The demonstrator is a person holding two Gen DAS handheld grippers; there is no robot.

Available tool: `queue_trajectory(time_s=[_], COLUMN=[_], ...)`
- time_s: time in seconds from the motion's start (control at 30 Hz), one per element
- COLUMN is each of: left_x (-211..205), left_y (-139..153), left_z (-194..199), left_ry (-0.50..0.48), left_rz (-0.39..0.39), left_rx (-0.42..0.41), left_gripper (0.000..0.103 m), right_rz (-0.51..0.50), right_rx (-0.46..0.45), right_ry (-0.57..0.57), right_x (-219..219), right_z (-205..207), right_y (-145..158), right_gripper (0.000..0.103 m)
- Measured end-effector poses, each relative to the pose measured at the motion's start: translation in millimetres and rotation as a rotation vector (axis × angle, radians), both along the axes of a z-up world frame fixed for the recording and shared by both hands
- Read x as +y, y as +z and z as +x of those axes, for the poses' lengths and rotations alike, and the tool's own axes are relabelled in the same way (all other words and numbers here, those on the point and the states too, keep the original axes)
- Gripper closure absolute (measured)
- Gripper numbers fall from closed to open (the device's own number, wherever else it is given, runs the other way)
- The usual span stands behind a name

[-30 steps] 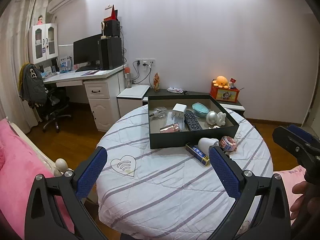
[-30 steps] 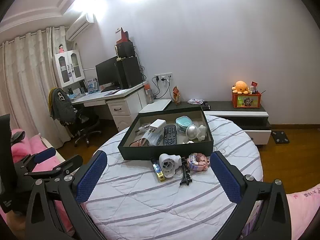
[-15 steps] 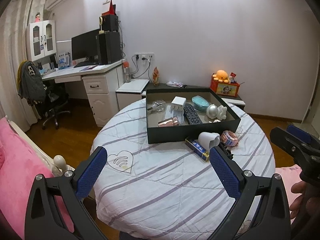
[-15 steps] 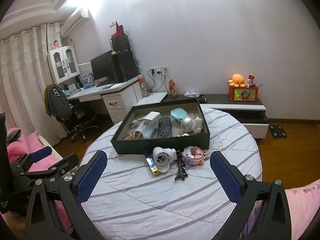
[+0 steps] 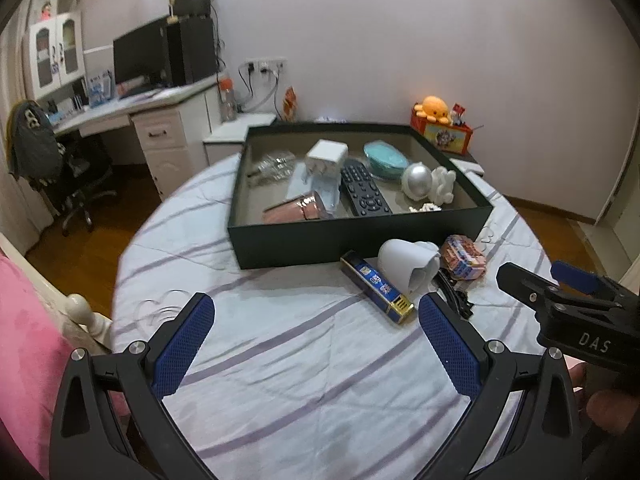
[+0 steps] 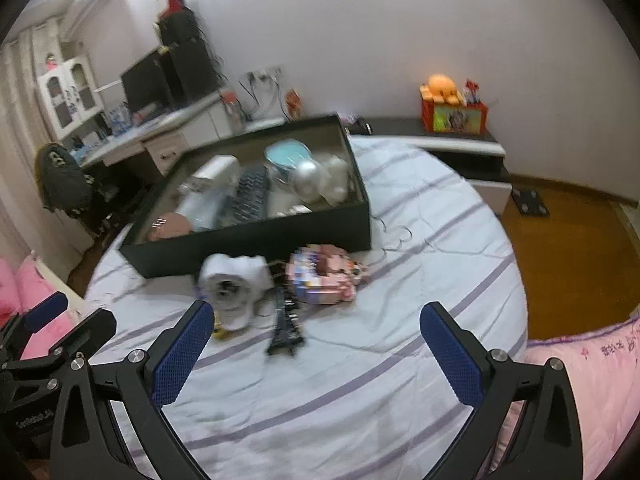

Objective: Organize rigid objects
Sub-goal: 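Withdraw both tools from the green box toward the remaining items, then grasp the pixel-art block figure with the right tool while the left tool grasps the blue-gold box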

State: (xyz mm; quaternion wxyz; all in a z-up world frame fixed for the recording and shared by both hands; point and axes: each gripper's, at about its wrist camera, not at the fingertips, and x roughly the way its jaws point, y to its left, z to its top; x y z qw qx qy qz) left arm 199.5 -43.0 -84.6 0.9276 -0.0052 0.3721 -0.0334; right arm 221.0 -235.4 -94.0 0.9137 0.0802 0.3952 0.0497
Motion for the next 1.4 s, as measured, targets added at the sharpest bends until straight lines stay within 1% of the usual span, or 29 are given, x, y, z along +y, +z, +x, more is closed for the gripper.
queue_trajectory(time_s=[0.1, 0.27, 0.37, 0.43, 0.53, 0.7, 0.77, 0.8, 0.9, 0.97, 1.03, 1.1, 1.17, 1.2, 1.27, 1.3, 1.37, 1.4], left_x=[-3.4, -5.9, -10.5, -14.3, -12.0, -12.3, -14.5, -17.7, -22.9, -21.1, -21.7, -22.7, -23.1, -25.1, -24.6, -22.2, -16.1, -12.7], left_y=[-15.8, -36.0, -47.4, -57.6, -62.7, -64.5, -66.6, -69.7, -72.1, -73.5, -73.9, -73.5, -71.5, -70.4, -68.4, -68.0, -67.9, -67.6], left_z=[22.0, 49.5, 60.8, 68.0, 70.6, 75.7, 76.8, 77.4, 72.8, 75.0, 78.1, 76.5, 73.9, 73.9, 67.4, 64.5, 61.8, 62.3], left_ry=[0.007, 0.017, 0.032, 0.056, 0.080, 0.103, 0.098, 0.084, 0.066, 0.072, 0.069, 0.059, 0.032, 0.020, -0.011, -0.029, -0.040, -0.044], left_rz=[-0.011, -0.063, -0.046, -0.020, -0.051, -0.052, -0.060, -0.058, -0.046, -0.062, -0.063, -0.062, -0.066, -0.065, -0.059, -0.067, -0.083, -0.090], left_rx=[0.044, 0.106, 0.132, 0.162, 0.154, 0.142, 0.148, 0.170, 0.167, 0.175, 0.176, 0.171, 0.164, 0.161, 0.155, 0.153, 0.153, 0.153], left_gripper=[0.000, 0.000, 0.000, 0.000, 0.000, 0.000, 0.001, 0.002, 0.003, 0.002, 0.003, 0.007, 0.019, 0.024, 0.043, 0.045, 0.056, 0.058], right_rz=[-0.001, -0.010, -0.008, -0.012, -0.021, -0.023, -0.031, -0.039, -0.043, -0.050, -0.055, -0.061, -0.061, -0.059, -0.062, -0.058, -0.046, -0.046], right_rx=[0.030, 0.060, 0.077, 0.086, 0.104, 0.114, 0.116, 0.118, 0.105, 0.102, 0.098, 0.091, 0.090, 0.090, 0.088, 0.088, 0.086, 0.086], right_ry=[-0.011, -0.004, 0.003, 0.008, 0.020, 0.014, 0.010, 0.012, 0.021, 0.030, 0.037, 0.046, 0.062, 0.070, 0.075, 0.076, 0.075, 0.074], right_x=[-5.7, -10.0, -11.5, -10.6, -8.7, -10.7, -12.5, -12.2, -11.3, -10.1, -9.0, -7.0, -4.6, -3.3, -2.2, -2.6, -4.3, -4.7], right_z=[14.9, 34.6, 45.1, 50.5, 57.3, 63.4, 65.1, 65.2, 62.8, 62.0, 62.6, 64.5, 66.0, 65.7, 64.0, 63.2, 61.2, 61.5], right_y=[-10.3, -21.6, -28.2, -31.9, -38.7, -46.2, -48.8, -49.9, -48.0, -47.2, -46.7, -46.7, -47.0, -46.1, -44.6, -44.5, -44.9, -45.2], right_gripper=[0.000, 0.000, 0.000, 0.000, 0.000, 0.000, 0.003, 0.005, 0.012, 0.016, 0.023, 0.029, 0.034, 0.034, 0.034, 0.034, 0.034, 0.034])
